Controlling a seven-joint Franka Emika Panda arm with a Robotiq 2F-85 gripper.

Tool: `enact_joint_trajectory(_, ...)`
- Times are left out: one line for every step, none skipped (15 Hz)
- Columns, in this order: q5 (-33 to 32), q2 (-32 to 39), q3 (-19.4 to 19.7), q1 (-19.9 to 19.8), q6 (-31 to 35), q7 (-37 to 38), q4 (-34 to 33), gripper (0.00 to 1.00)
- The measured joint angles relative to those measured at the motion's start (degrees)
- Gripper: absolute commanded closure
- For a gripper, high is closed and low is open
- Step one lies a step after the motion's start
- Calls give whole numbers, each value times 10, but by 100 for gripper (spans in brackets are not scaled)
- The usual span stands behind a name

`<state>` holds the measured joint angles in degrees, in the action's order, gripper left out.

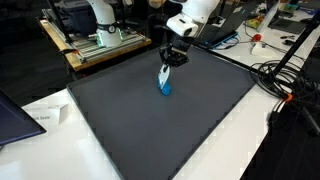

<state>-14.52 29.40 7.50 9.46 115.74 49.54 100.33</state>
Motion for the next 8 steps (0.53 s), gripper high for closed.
enact_joint_trajectory(-9, 5, 2, 2, -7, 13, -1, 99)
enact_joint_trajectory(-16, 8, 2, 4, -17, 25, -1, 99)
enact_joint_trajectory(-23, 12, 3, 6, -27, 37, -2, 99)
enact_joint_trajectory(-31, 15, 3, 9, -36, 51, -3, 99)
enact_joint_trajectory(-38, 18, 3, 13, -45, 65, -4, 99)
enact_joint_trajectory(-45, 21, 3, 18, -51, 78, -5, 99)
enact_joint_trajectory(-53, 23, 3, 23, -56, 93, -5, 99)
enact_joint_trajectory(-61, 26, 3, 28, -60, 109, -5, 99)
